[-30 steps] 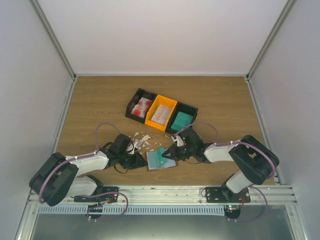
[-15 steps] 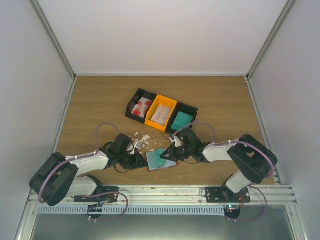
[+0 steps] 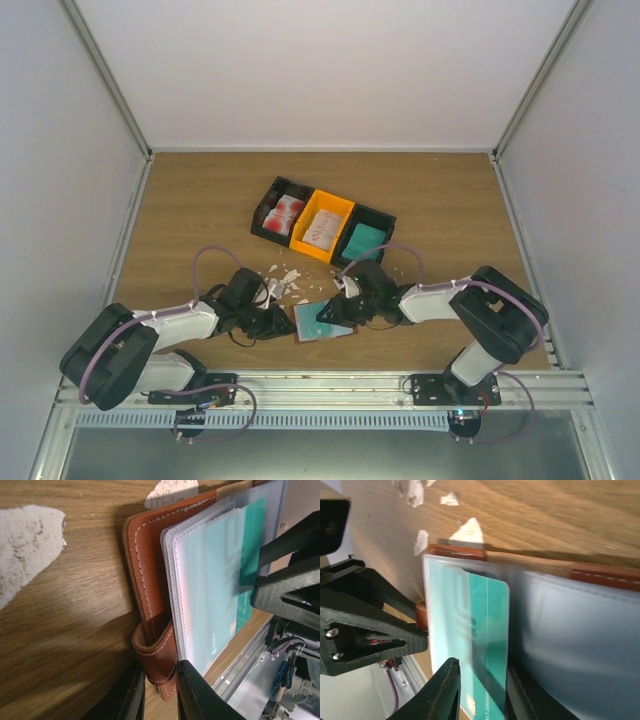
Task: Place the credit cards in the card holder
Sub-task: Insert the credit card into the card holder.
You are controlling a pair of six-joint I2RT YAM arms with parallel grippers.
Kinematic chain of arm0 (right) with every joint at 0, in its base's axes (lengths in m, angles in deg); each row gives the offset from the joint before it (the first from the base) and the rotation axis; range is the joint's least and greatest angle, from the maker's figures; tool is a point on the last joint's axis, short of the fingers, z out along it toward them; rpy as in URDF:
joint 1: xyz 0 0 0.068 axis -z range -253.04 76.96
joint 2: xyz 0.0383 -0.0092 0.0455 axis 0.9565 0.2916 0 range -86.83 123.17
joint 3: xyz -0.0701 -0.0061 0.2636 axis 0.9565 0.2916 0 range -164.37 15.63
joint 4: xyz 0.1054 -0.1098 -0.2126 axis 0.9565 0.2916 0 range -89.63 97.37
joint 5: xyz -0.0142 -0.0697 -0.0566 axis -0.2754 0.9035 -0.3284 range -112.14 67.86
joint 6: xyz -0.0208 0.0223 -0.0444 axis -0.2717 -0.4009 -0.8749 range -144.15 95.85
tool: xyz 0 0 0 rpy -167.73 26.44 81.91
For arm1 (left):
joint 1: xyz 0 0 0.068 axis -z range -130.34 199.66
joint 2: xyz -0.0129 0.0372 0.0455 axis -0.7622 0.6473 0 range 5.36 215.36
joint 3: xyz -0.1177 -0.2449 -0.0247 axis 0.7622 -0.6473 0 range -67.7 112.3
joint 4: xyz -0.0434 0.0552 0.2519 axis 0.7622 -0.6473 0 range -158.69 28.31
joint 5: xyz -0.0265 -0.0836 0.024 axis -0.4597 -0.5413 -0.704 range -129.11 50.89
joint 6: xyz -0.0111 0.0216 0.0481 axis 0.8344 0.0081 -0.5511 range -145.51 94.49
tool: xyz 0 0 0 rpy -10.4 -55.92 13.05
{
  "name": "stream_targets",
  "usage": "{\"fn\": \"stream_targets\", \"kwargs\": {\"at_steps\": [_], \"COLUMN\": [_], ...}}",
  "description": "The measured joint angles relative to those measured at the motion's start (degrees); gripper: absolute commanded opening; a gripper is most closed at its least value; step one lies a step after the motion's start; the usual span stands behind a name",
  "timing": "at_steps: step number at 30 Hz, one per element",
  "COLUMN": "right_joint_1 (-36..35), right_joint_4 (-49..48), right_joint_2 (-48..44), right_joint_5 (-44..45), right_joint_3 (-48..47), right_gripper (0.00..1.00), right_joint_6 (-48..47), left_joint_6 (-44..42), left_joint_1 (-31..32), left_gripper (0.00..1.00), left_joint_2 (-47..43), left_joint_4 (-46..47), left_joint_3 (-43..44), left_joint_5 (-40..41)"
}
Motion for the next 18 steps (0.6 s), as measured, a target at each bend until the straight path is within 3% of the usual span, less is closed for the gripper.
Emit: {"fn": "stream_targets", "kwargs": {"at_steps": [4, 18], "right_joint_1": [-2.1, -8.7], "right_joint_4": [4.5, 18.3], "right_joint_2": [-2.0, -0.9], "right_joint_5": [3.7, 13.6], "right_joint_3": [-2.3, -10.8], "right_gripper": [0.38, 0.43], "right_joint_6": [-1.6, -5.7], "left_joint_6": [0.0, 0.0], "left_joint_1": [0.1, 0.3], "left_gripper": [0.22, 0.22], "left_joint_2": [0.0, 0.5], "left_joint_4": [0.0, -0.4], "left_joint_3": [0.0, 0.7], "left_joint_5": [0.0, 0.0]}}
